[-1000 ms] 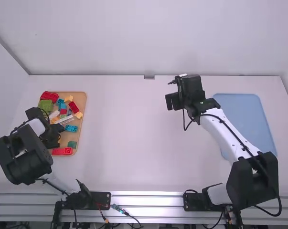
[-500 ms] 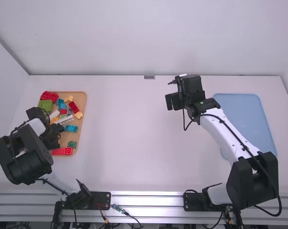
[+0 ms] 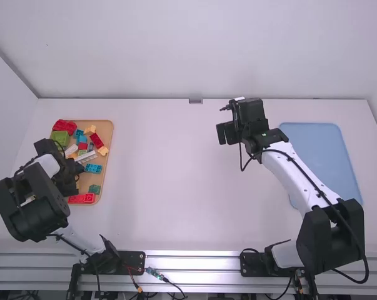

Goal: Assemble lego blocks to make yellow taxi

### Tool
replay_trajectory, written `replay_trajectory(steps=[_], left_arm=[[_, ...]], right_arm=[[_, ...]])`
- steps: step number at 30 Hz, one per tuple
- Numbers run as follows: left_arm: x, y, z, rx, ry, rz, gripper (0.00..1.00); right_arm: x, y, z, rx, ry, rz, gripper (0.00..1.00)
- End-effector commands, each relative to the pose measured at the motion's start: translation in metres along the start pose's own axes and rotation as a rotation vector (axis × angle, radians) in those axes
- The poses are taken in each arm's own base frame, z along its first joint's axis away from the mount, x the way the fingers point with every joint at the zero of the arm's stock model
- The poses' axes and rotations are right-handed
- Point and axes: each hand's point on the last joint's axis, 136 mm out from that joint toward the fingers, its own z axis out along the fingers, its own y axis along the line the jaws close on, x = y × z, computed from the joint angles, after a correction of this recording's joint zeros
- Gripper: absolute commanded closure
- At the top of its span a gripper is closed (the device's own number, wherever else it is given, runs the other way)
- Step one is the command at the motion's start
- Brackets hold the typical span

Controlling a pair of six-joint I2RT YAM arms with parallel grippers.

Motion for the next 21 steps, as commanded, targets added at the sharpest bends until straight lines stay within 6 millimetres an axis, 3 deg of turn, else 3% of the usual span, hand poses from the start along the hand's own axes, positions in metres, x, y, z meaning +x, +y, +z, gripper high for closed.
replay_trajectory(steps=[1,13,16,21], left_arm=[[-0.006,0.023,0.006,-0.086,-0.049,0.012,0.08],[-0.002,0.023,0.008,-0.082,-0.024,0.042,0.16],[0.004,0.022,0.016,-0.08,0.005,0.055,0.14],[0.008,0.027,0.025,-0.108,0.022,0.04,0.2]], right_arm=[[-0.008,-0.001,-0.001,0.004,-0.012,0.001,0.01],[-0.006,-0.001,-0.001,0.003,-0.006,0.001,0.01],[-0.006,-0.001,-0.001,0.003,-0.006,0.0,0.01],[-0.006,-0.001,-0.001,0.003,-0.006,-0.003,0.01]])
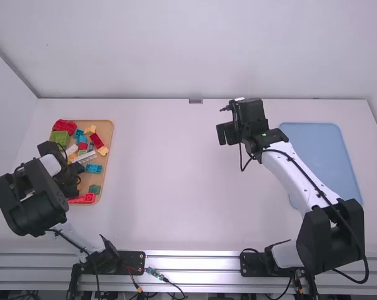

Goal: Assemble lego blocks to make yellow taxi

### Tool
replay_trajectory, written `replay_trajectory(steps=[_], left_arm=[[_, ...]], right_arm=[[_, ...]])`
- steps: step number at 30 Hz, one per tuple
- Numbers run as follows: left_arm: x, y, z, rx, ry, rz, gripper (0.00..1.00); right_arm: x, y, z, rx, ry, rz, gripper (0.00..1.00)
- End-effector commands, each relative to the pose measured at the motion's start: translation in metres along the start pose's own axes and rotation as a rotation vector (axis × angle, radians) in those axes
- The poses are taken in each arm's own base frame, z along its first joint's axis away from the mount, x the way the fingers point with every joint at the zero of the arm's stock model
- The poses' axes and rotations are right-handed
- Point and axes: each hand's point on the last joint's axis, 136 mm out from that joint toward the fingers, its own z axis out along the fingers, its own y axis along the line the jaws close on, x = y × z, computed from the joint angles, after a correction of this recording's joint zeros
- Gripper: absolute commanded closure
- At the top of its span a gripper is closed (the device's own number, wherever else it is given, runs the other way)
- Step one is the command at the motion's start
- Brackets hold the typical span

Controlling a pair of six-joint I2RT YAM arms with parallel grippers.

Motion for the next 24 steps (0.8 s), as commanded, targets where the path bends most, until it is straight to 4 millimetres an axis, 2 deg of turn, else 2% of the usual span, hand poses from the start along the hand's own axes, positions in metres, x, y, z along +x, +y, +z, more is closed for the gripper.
replay_trajectory(steps=[1,4,8,11,14,17,21,24], left_arm=[[0.006,0.0146,0.0113,-0.048,0.02,0.0,0.2],[0.0062,0.0105,0.0114,-0.031,0.024,-0.003,0.21],[0.0084,0.0077,0.0114,-0.018,0.038,-0.005,0.28],[0.0082,0.0072,0.0114,-0.016,0.037,-0.005,0.43],[0.0081,0.0073,0.0114,-0.016,0.036,-0.005,0.5],[0.0073,0.0087,0.0114,-0.023,0.031,-0.013,0.53],[0.0031,0.0097,0.0098,-0.034,0.019,-0.006,0.51],[0.0004,0.007,0.002,-0.055,0.017,-0.008,0.53]], right_arm=[[-0.0084,-0.0009,-0.0013,0.003,-0.014,-0.001,0.01],[-0.0085,-0.0009,-0.0013,0.003,-0.014,-0.001,0.01],[-0.0085,-0.0009,-0.0013,0.003,-0.014,-0.001,0.01],[-0.0083,-0.0008,-0.0013,0.002,-0.014,-0.001,0.01],[-0.0083,-0.0008,-0.0013,0.002,-0.014,-0.001,0.01],[-0.0083,-0.0008,-0.0013,0.002,-0.014,0.002,0.01],[-0.0085,-0.0007,-0.0013,0.002,-0.014,-0.002,0.01],[-0.0084,-0.0008,-0.0013,0.002,-0.014,-0.002,0.01]])
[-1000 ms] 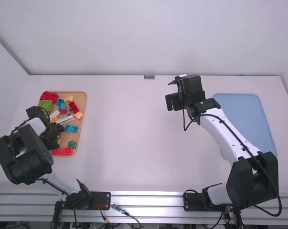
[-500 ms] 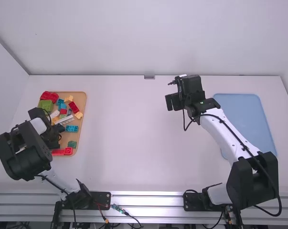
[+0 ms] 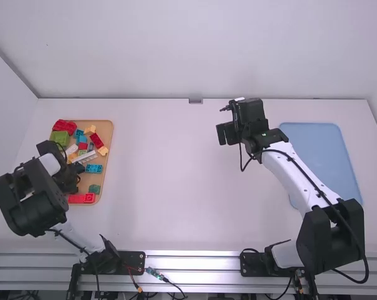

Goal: Assemble lego blocks to make yellow taxi

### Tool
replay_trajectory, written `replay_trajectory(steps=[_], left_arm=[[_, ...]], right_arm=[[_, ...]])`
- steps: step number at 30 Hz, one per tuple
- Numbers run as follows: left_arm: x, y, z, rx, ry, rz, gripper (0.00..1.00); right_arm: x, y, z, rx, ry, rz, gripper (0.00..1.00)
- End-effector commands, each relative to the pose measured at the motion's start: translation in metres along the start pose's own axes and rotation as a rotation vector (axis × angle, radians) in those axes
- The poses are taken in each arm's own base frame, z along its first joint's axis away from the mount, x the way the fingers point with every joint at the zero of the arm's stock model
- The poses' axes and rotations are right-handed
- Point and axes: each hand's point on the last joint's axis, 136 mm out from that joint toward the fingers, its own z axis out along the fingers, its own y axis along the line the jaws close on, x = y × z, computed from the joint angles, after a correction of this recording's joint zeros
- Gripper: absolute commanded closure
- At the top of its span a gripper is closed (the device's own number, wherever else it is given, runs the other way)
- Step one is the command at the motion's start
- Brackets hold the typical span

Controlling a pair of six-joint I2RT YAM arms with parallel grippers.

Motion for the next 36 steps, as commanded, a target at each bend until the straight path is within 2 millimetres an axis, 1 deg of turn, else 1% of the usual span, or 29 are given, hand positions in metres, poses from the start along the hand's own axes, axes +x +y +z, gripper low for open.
replay_trajectory(steps=[1,2,5,6,8,9,10,11,13,16,17,19,21,24,25,26,27,28,29,30,31,33,34,36], left_arm=[[0.0,0.009,0.004,-0.055,0.012,-0.006,0.54],[-0.003,0.007,0.0,-0.06,0.009,-0.009,0.55],[-0.011,-0.003,-0.015,-0.071,-0.01,0.014,0.71],[-0.012,-0.005,-0.017,-0.07,-0.012,0.02,0.73],[-0.018,-0.017,-0.026,-0.047,-0.023,0.071,0.91],[-0.022,-0.025,-0.032,-0.031,-0.028,0.108,0.98],[-0.022,-0.025,-0.032,-0.031,-0.028,0.108,0.98],[-0.025,-0.034,-0.039,-0.014,-0.029,0.137,0.98],[-0.029,-0.043,-0.05,-0.002,-0.03,0.164,0.98],[-0.033,-0.051,-0.063,0.003,-0.031,0.193,0.98],[-0.032,-0.054,-0.067,0.009,-0.031,0.22,0.98],[-0.028,-0.06,-0.073,0.022,-0.037,0.272,0.99],[-0.014,-0.07,-0.081,0.057,-0.046,0.393,0.99],[0.006,-0.073,-0.092,0.072,-0.1,0.479,0.99],[0.016,-0.072,-0.097,0.088,-0.125,0.508,0.99],[0.031,-0.073,-0.104,0.119,-0.149,0.552,0.99],[0.052,-0.077,-0.114,0.182,-0.159,0.642,0.99],[0.059,-0.079,-0.116,0.205,-0.158,0.676,0.99],[0.099,-0.086,-0.134,0.342,-0.143,0.866,0.99],[0.111,-0.087,-0.139,0.385,-0.138,0.931,0.99],[0.147,-0.085,-0.155,0.5,-0.121,1.113,0.99],[0.178,-0.078,-0.168,0.592,-0.108,1.265,0.98],[0.208,-0.065,-0.176,0.666,-0.096,1.43,0.98],[0.239,-0.043,-0.18,0.727,-0.063,1.592,0.98]], right_arm=[[-0.008,-0.001,-0.001,0.0,-0.014,-0.001,0.01],[-0.008,-0.001,-0.001,0.001,-0.014,-0.001,0.01],[-0.008,-0.001,-0.001,0.001,-0.014,-0.001,0.01],[-0.008,-0.001,-0.001,0.001,-0.014,-0.001,0.01],[-0.009,-0.001,-0.001,0.001,-0.015,-0.001,0.01],[-0.009,-0.001,-0.001,0.001,-0.017,-0.001,0.01],[-0.009,-0.001,-0.001,0.001,-0.017,-0.001,0.01],[-0.01,-0.001,-0.001,0.0,-0.019,-0.001,0.01],[-0.009,-0.001,-0.001,0.0,-0.018,-0.001,0.01],[-0.011,-0.001,-0.001,0.001,-0.025,0.0,0.01],[-0.012,-0.001,-0.001,0.001,-0.029,-0.001,0.01],[-0.014,-0.001,-0.001,0.001,-0.036,0.0,0.01],[-0.015,-0.001,-0.001,0.001,-0.04,0.002,0.01],[-0.015,-0.001,-0.001,0.001,-0.039,0.003,0.01],[-0.015,-0.001,-0.001,0.001,-0.04,0.002,0.01],[-0.015,-0.001,-0.001,0.001,-0.039,0.003,0.01],[-0.015,-0.001,-0.001,0.001,-0.039,0.003,0.01],[-0.015,-0.001,-0.001,0.001,-0.04,0.003,0.01],[-0.014,-0.001,-0.001,0.002,-0.038,0.002,0.01],[-0.014,-0.001,-0.001,0.002,-0.038,0.002,0.01],[-0.014,-0.001,-0.001,0.001,-0.036,0.002,0.01],[-0.014,-0.001,-0.001,0.001,-0.036,0.003,0.01],[-0.014,-0.001,-0.001,0.003,-0.036,0.002,0.01],[-0.014,-0.002,-0.001,0.006,-0.036,0.004,0.01]])
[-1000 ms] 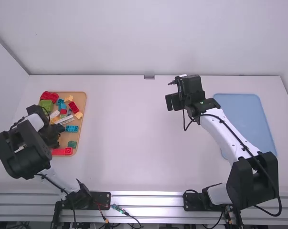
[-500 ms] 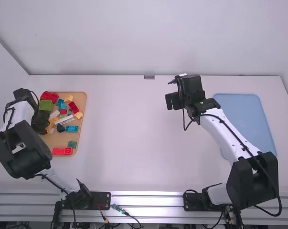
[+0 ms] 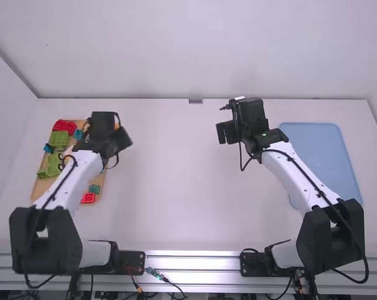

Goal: Assemble lego blocks to make yellow taxi

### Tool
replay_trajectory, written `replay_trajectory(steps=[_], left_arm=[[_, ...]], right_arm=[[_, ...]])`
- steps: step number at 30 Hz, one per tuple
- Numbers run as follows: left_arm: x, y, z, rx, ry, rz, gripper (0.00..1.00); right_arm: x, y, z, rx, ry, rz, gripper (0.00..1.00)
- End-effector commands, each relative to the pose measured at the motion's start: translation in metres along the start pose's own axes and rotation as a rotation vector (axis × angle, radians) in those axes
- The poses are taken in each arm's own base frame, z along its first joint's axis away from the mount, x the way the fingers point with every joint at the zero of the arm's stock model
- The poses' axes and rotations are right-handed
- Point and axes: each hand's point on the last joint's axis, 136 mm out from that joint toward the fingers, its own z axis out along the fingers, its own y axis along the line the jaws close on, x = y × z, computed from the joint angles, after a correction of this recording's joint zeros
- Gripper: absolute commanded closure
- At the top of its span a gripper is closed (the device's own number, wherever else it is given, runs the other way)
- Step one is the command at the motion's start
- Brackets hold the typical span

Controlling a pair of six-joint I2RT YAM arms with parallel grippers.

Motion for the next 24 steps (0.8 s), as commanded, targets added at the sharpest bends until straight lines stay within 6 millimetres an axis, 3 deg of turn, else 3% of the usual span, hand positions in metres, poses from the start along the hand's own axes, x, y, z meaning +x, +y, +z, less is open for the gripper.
replay_trajectory(steps=[1,4,7,8,12,18,24], left_arm=[[0.047,-0.031,-0.007,0.146,0.085,0.351,0.98],[0.09,-0.055,-0.016,0.279,0.126,0.648,0.98],[0.108,-0.063,-0.019,0.356,0.152,0.809,0.98],[0.119,-0.066,-0.022,0.42,0.17,0.917,0.98],[0.136,-0.078,-0.024,0.562,0.175,1.081,0.99],[0.159,-0.079,-0.002,0.606,0.236,1.222,0.99],[0.182,-0.103,0.01,0.676,0.302,1.481,0.98]], right_arm=[[-0.009,-0.002,-0.001,0.007,-0.017,0.003,0.01],[-0.008,-0.011,-0.001,0.02,-0.014,0.017,0.01],[-0.004,-0.017,-0.004,0.03,0.001,0.028,0.0],[-0.001,-0.02,-0.005,0.033,0.013,0.034,0.04],[0.005,-0.027,-0.017,0.038,0.032,0.047,0.08],[0.012,-0.009,-0.032,-0.036,-0.037,0.013,0.01],[0.036,-0.008,-0.036,-0.027,-0.151,0.016,0.01]])
